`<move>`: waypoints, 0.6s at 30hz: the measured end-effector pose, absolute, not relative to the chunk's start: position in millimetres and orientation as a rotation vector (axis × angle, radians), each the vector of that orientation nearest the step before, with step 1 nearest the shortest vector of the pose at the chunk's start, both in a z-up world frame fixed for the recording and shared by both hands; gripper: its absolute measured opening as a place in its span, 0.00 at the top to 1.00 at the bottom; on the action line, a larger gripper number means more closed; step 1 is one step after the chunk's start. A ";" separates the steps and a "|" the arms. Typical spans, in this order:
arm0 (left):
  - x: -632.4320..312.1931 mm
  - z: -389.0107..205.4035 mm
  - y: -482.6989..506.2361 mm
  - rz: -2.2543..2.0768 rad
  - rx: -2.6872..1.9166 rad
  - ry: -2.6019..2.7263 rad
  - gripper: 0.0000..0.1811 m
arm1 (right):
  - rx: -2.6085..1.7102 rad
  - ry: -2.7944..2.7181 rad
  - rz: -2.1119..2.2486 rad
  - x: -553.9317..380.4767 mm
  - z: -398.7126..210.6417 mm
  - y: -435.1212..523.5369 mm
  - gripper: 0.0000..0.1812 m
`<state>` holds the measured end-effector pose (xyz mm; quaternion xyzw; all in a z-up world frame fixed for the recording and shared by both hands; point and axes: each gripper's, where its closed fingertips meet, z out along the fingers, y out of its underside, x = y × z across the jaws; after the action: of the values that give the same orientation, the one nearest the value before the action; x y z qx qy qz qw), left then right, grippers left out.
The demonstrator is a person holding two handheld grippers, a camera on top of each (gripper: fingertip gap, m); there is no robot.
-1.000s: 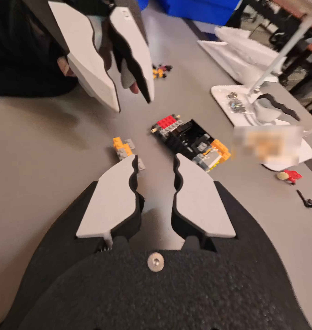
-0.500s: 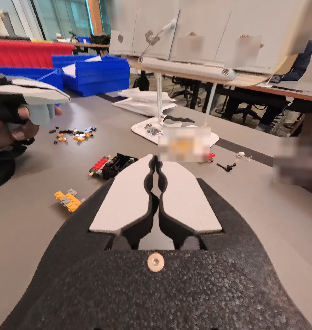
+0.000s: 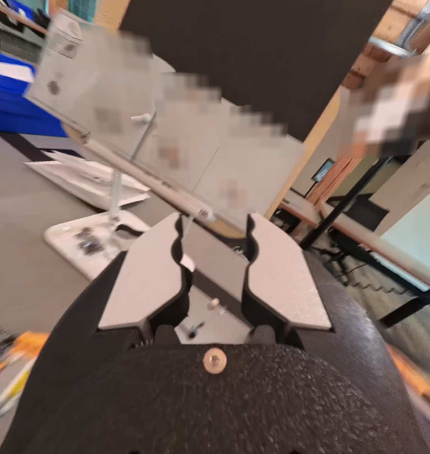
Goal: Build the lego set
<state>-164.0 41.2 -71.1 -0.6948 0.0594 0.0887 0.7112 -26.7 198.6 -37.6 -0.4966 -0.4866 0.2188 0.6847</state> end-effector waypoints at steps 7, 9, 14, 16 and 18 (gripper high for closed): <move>-186.8 -24.1 83.9 0.166 -1.456 0.053 0.91 | -1.073 -1.169 0.367 -103.4 3.7 279.1 0.52; -187.1 -27.9 81.0 0.164 -1.446 0.059 0.91 | -1.116 -1.188 0.355 -111.4 -3.1 291.9 0.51; -191.0 -49.5 81.9 0.158 -1.488 0.072 0.91 | -1.109 -1.164 0.408 -119.8 -11.4 298.0 0.58; -189.3 -57.1 85.0 0.136 -1.507 0.075 0.91 | -1.114 -1.164 0.437 -122.9 -16.2 295.9 0.65; -186.4 -63.7 87.2 0.138 -1.526 0.095 0.91 | -1.106 -1.168 0.454 -124.8 -19.8 292.9 0.71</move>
<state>-186.4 87.2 -63.7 -0.6901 0.0431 0.0625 0.7197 -124.8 292.9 -19.8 -0.4908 -0.5185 0.2014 0.6706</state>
